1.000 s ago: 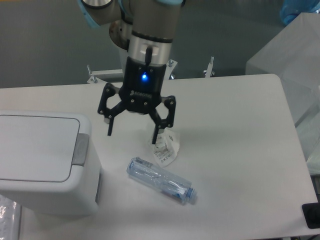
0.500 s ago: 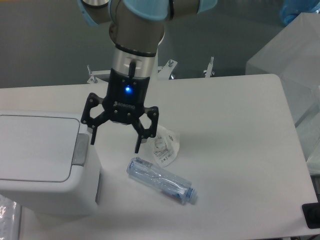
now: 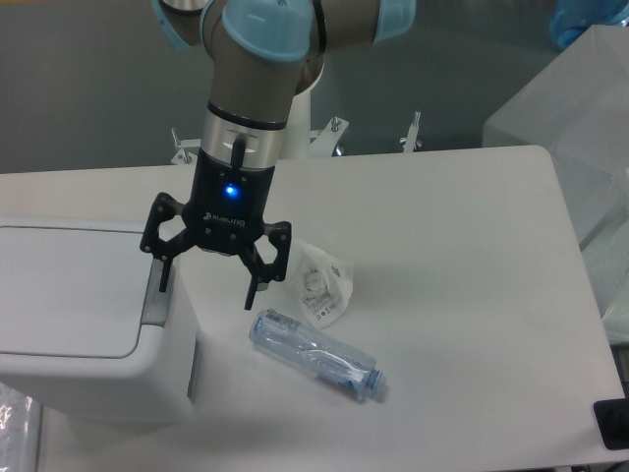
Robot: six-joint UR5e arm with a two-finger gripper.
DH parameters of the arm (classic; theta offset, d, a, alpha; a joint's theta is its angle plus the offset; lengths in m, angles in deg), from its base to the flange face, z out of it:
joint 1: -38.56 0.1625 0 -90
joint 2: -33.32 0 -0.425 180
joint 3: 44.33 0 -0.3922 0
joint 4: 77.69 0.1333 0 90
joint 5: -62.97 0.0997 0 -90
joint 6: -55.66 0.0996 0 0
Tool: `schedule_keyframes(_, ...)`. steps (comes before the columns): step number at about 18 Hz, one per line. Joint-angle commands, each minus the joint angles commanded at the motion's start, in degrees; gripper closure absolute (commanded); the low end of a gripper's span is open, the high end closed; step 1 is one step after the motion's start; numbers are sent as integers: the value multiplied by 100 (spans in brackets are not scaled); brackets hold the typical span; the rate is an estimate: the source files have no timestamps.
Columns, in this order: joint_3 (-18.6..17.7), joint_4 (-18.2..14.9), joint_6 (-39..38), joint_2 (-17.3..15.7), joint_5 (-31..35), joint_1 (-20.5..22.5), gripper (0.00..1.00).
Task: Open the trash can
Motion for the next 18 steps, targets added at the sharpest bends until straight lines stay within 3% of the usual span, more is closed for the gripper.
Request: schedule_keyframes(18,0,18,0,70,9,-9,0)
